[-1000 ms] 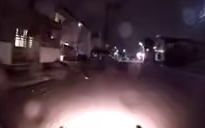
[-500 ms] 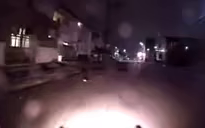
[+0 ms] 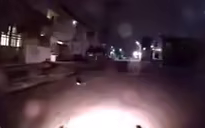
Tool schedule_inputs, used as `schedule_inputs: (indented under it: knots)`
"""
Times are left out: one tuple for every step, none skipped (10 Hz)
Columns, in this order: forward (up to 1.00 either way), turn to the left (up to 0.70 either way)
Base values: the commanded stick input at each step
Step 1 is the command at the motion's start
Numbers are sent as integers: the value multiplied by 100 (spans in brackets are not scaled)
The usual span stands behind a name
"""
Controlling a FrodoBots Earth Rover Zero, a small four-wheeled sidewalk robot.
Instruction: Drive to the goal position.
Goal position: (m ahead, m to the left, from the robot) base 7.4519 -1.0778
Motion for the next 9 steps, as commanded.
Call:
schedule_inputs:
  knots:
    - [70, 0]
    - [70, -1]
    - [70, -7]
    - [70, -12]
    - [70, -18]
    - [70, -24]
    - [70, -30]
    - [70, -22]
    - [70, -12]
